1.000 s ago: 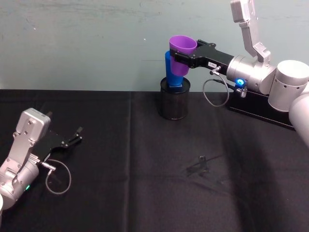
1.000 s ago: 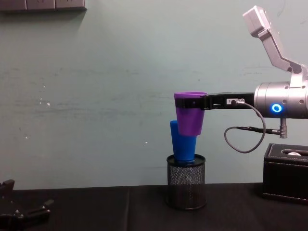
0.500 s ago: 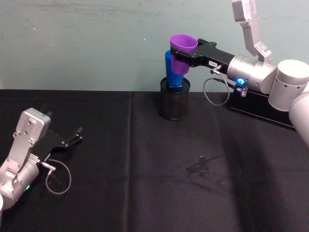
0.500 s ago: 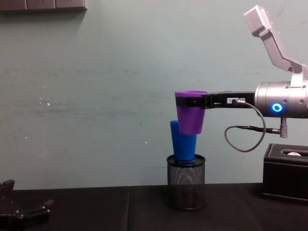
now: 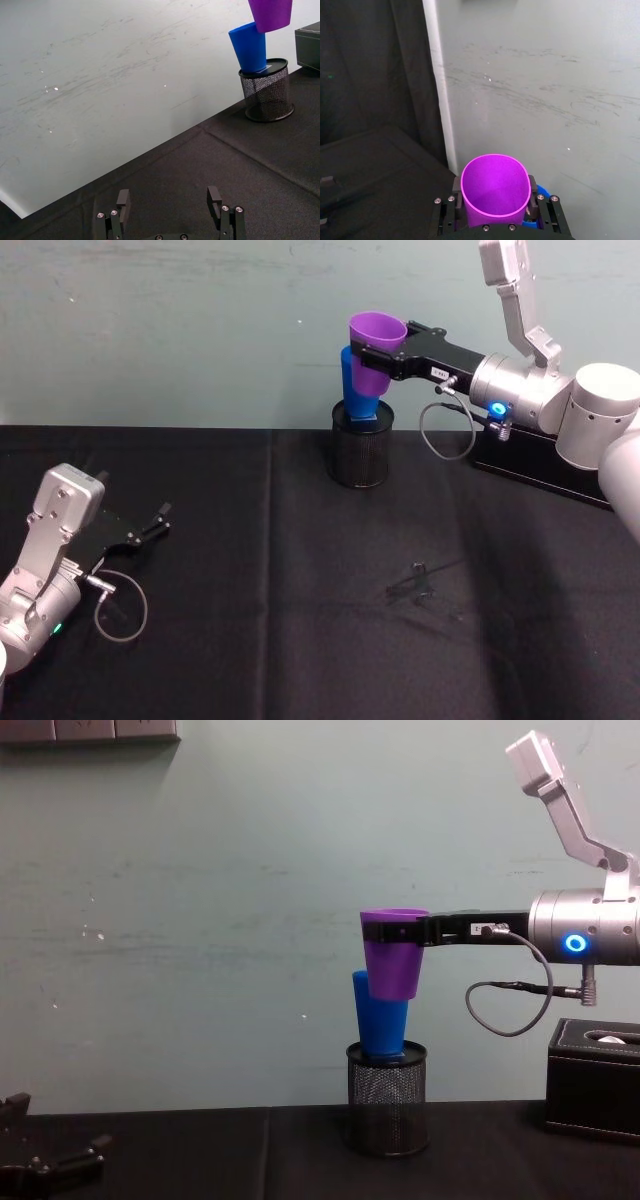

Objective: Pick up one cup with a gripper and tap it against the other cup.

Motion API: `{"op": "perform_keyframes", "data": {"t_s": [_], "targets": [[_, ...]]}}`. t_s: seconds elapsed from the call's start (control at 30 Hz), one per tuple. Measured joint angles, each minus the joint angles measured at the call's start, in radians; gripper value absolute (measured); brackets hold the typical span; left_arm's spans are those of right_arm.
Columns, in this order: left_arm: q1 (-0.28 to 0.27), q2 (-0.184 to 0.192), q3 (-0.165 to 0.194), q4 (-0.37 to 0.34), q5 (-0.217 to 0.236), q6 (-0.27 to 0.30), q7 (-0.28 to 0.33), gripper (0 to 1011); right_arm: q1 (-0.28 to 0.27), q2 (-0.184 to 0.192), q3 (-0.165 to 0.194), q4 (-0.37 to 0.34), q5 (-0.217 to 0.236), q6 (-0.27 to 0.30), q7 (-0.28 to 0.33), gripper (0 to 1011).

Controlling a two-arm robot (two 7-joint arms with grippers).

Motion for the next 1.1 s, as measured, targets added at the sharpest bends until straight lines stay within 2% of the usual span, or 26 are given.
{"op": "perform_keyframes", "data": {"t_s": [0.2, 0.37, 0.63, 0.83, 1.1], "targets": [[0.000, 0.000, 0.000, 0.000, 0.000, 0.000, 0.000, 1011, -0.035, 0.016, 0.000, -0.067, 0.002, 0.027, 0.001, 724], [0.000, 0.000, 0.000, 0.000, 0.000, 0.000, 0.000, 1011, -0.086, 0.039, -0.002, -0.168, 0.015, 0.065, -0.008, 724], [0.000, 0.000, 0.000, 0.000, 0.000, 0.000, 0.000, 1011, -0.180, 0.079, -0.007, -0.350, 0.046, 0.132, -0.049, 724], [0.000, 0.000, 0.000, 0.000, 0.000, 0.000, 0.000, 1011, -0.276, 0.117, -0.008, -0.532, 0.071, 0.192, -0.104, 724], [0.000, 0.000, 0.000, 0.000, 0.000, 0.000, 0.000, 1011, -0.369, 0.158, -0.011, -0.701, 0.091, 0.238, -0.161, 724]]}}
